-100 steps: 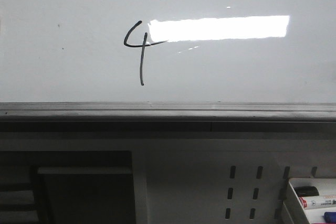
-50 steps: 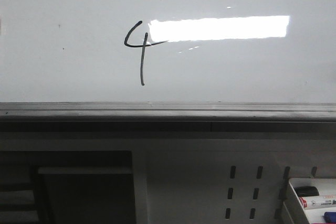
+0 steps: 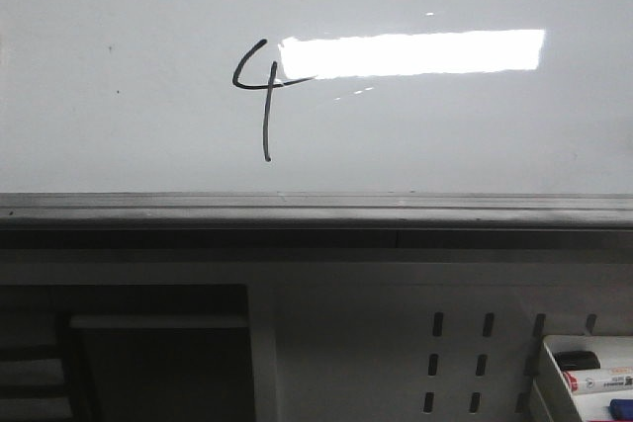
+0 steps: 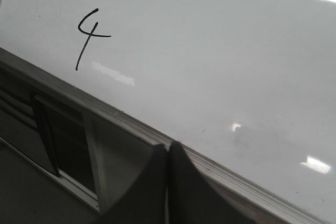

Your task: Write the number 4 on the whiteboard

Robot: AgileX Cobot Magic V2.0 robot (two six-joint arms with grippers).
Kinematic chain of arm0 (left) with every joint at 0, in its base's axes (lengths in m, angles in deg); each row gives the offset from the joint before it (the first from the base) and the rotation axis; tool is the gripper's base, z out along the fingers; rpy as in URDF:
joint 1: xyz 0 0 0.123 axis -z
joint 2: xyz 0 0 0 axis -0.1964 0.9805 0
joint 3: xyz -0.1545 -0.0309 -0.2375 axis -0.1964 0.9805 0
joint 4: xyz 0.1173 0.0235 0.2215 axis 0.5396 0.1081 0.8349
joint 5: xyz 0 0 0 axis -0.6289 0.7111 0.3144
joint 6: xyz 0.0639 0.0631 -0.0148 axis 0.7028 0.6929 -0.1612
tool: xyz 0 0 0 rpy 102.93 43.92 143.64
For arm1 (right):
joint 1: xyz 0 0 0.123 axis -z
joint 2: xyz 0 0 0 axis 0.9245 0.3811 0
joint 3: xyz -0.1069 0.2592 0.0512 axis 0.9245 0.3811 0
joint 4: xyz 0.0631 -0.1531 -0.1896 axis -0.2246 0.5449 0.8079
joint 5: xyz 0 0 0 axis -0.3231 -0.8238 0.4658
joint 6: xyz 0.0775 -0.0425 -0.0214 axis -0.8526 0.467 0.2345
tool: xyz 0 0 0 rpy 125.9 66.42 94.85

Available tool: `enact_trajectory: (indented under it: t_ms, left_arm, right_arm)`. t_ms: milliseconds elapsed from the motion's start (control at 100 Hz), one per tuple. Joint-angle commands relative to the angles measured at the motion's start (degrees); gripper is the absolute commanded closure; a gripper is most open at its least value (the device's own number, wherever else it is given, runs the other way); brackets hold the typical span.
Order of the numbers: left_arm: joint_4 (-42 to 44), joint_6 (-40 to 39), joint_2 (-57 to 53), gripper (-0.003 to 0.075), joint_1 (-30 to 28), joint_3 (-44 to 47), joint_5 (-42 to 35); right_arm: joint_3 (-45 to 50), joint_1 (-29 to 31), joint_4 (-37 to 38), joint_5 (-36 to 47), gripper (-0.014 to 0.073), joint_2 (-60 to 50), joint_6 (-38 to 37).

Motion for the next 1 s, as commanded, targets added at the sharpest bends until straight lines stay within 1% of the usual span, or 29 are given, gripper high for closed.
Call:
enact_trajectory:
  t_ms: [0, 800, 840, 900, 970, 990]
  left_arm:
    - [-0.83, 0.79, -1.61, 0.0741, 0.51, 1.6, -4.92]
    - [-0.83, 0.79, -1.61, 0.0741, 0.51, 1.6, -4.92]
    - [-0.83, 0.79, -1.61, 0.0741, 0.51, 1.6, -4.92]
    - [-0.83, 0.79, -1.61, 0.0741, 0.51, 1.6, -4.92]
    - [-0.83, 0.79, -1.61, 0.0741, 0.51, 1.6, -4.92]
    - [-0.83, 0.79, -1.61, 0.0741, 0.51, 1.6, -4.92]
  right_arm:
    - [-1.53, 0.18, 1.33, 3.57, 0.0661, 0.36, -0.22]
    - [-0.96, 0.18, 1.33, 3.9, 0.0661, -0.06, -0.22]
    - [-0.38, 1.1, 1.2, 3.96, 0.0661, -0.53, -0.22]
    - [0.92, 4.06, 0.16, 4.9, 0.0661, -1.47, -0.22]
    - [3.94, 8.32, 0.06, 9.05, 0.0661, -2.51, -0.22]
    - [5.52, 10.32, -0.24, 10.74, 0.0661, -3.22, -0.22]
